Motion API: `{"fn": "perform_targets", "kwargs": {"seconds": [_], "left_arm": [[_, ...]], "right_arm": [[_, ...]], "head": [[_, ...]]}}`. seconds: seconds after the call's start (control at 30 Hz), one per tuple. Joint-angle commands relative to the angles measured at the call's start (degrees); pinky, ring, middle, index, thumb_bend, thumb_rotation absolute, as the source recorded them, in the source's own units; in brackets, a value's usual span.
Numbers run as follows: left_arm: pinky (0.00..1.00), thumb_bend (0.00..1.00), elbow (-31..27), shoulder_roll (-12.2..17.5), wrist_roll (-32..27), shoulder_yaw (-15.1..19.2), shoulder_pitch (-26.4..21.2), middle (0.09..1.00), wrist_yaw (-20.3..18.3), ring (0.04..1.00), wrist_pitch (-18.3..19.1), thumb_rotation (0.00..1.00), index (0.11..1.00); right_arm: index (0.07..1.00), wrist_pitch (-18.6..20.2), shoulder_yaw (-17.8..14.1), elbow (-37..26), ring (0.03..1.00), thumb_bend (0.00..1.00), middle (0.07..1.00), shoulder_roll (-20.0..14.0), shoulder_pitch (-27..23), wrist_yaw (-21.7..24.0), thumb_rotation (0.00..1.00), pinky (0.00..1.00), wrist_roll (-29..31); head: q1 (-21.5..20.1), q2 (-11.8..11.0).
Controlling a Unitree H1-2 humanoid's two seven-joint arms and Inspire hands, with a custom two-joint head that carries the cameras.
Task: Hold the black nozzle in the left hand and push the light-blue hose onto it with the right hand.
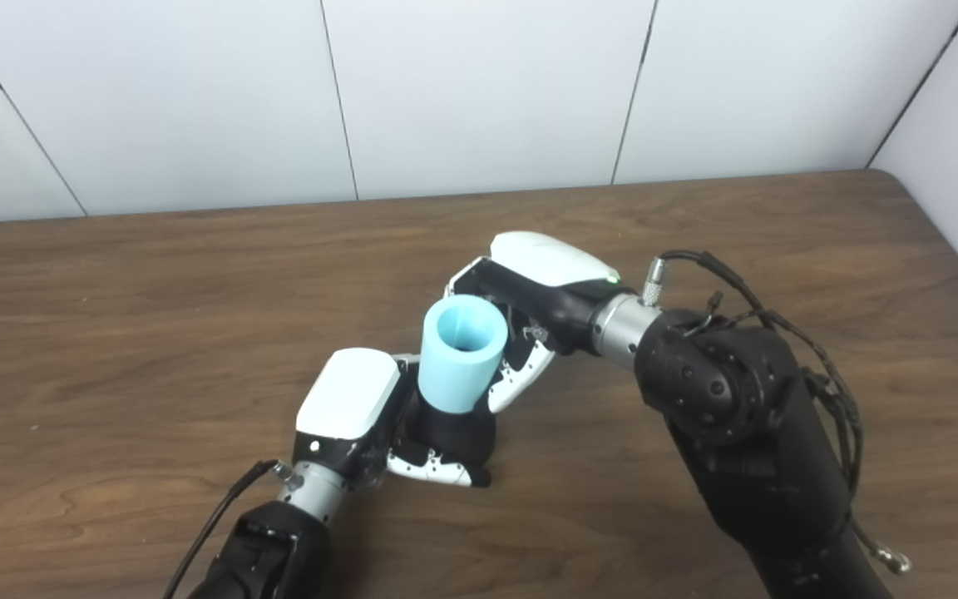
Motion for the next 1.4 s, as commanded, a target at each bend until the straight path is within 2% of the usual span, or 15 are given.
{"fn": "perform_targets", "kwargs": {"seconds": [0.0, 0.2, 0.23, 0.27, 0.3, 0.37, 0.5, 0.73, 0.77, 0.87, 0.97, 1.1, 1.17, 1.27, 1.37], "left_arm": [[0.49, 0.5, 2.7, -0.2, -1.9, -3.5, 3.5, 0.534, -8.8, 0.497, -0.8, 0.0, 0.461], [0.48, 0.5, 3.0, -0.2, -1.6, -3.6, 3.5, 0.529, -8.3, 0.489, -0.8, 0.0, 0.467], [0.47, 0.5, 3.0, -0.2, -1.5, -3.6, 3.5, 0.526, -8.4, 0.482, -0.8, 0.0, 0.469], [0.46, 0.5, 3.0, -0.2, -1.5, -3.6, 3.5, 0.521, -8.4, 0.478, -0.8, 0.0, 0.471], [0.46, 0.5, 3.0, -0.2, -1.6, -3.6, 3.5, 0.518, -8.6, 0.476, -0.7, 0.0, 0.472], [0.47, 0.5, 2.9, -0.3, -1.9, -3.6, 3.5, 0.529, -9.0, 0.488, -0.6, 0.0, 0.463], [0.48, 0.5, 2.9, -0.3, -2.1, -3.7, 3.5, 0.535, -9.5, 0.486, -0.5, 0.0, 0.462], [0.46, 0.5, 2.7, -0.3, -2.2, -3.7, 3.7, 0.524, -10.0, 0.471, -0.2, 0.0, 0.47], [0.47, 0.5, 2.6, -0.4, -2.1, -3.7, 3.7, 0.533, -10.2, 0.475, -0.1, 0.0, 0.466], [0.48, 0.5, 2.6, -0.4, -2.2, -3.6, 3.7, 0.539, -10.4, 0.481, 0.0, 0.0, 0.46], [0.46, 0.5, 2.7, -0.4, -2.0, -3.6, 3.7, 0.53, -10.3, 0.469, -0.2, 0.0, 0.467], [0.47, 0.5, 2.6, -0.3, -1.9, -3.5, 3.8, 0.534, -10.1, 0.477, -0.4, 0.0, 0.466], [0.46, 0.5, 2.6, -0.1, -1.8, -3.5, 3.7, 0.529, -10.0, 0.472, -0.6, 0.0, 0.469], [0.45, 0.5, 2.6, -0.1, -2.0, -3.3, 3.7, 0.51, -9.9, 0.453, -0.7, 0.0, 0.474], [0.45, 0.5, 2.7, 0.0, -2.0, -3.4, 3.6, 0.504, -10.5, 0.446, -0.5, 0.0, 0.474]], "right_arm": [[0.541, 0.2, -0.6, 0.0, 0.386, 0.49, 0.512, -0.3, -0.7, 1.2, 0.0, 0.28, 0.0], [0.557, 0.2, -2.4, -0.6, 0.4, 0.5, 0.505, 2.2, -0.1, 0.3, 0.0, 0.37, -1.4], [0.624, 0.2, -2.6, -0.8, 0.481, 0.71, 0.569, 2.4, -0.1, 0.2, 0.09, 0.42, -1.4], [0.66, 0.1, -2.7, -0.9, 0.518, 0.78, 0.603, 2.6, -0.1, 0.2, 0.14, 0.45, -1.3], [0.678, 0.1, -3.1, -1.1, 0.537, 0.82, 0.62, 2.7, 0.1, 0.2, 0.16, 0.46, -0.6], [0.852, 0.1, -3.7, -1.5, 0.665, 0.87, 0.755, 2.9, 0.3, -0.1, 0.4, 0.53, 0.5], [0.989, 0.2, -5.2, -2.1, 0.774, 0.9, 0.867, 3.9, 0.1, 0.5, 0.57, 0.62, 0.4], [0.978, 0.1, -6.7, -2.7, 0.778, 0.9, 0.845, 4.0, 0.0, 0.6, 0.47, 0.61, 0.7], [0.973, 0.1, -6.8, -2.8, 0.677, 0.9, 0.844, 4.0, 0.0, 0.7, 0.47, 0.49, 0.4], [0.977, 0.2, -7.7, -3.2, 0.564, 0.9, 0.859, 3.9, 0.3, 1.3, 0.45, 0.36, 0.1], [0.976, 0.2, -9.3, -4.2, 0.673, 0.92, 0.903, 3.0, 1.1, 1.6, 0.45, 0.46, 1.5], [0.991, 0.2, -11.8, -7.6, 0.616, 0.95, 0.908, 0.5, 2.3, 3.1, 0.5, 0.42, 4.5], [0.997, 0.2, -13.5, -10.1, 0.684, 0.94, 0.91, -0.1, 3.1, 4.1, 0.51, 0.51, 5.7], [0.984, 0.2, -14.6, -13.3, 0.897, 0.9, 0.887, -0.3, 4.1, 4.2, 0.53, 0.78, 6.4], [0.955, -0.4, -13.6, -15.8, 0.967, 0.86, 0.921, -0.8, 5.5, 1.2, 0.59, 0.86, 7.6]], "head": [[0.0, 0.1], [0.0, 0.1], [0.0, 0.1], [-0.1, 0.0], [-0.1, 0.0], [-0.2, 0.0], [-0.2, 0.1], [0.0, 0.3], [0.0, 0.3], [0.1, 0.4], [0.3, 0.4], [0.4, 0.4], [0.3, 0.5], [0.2, 0.5], [0.2, 0.5]]}}
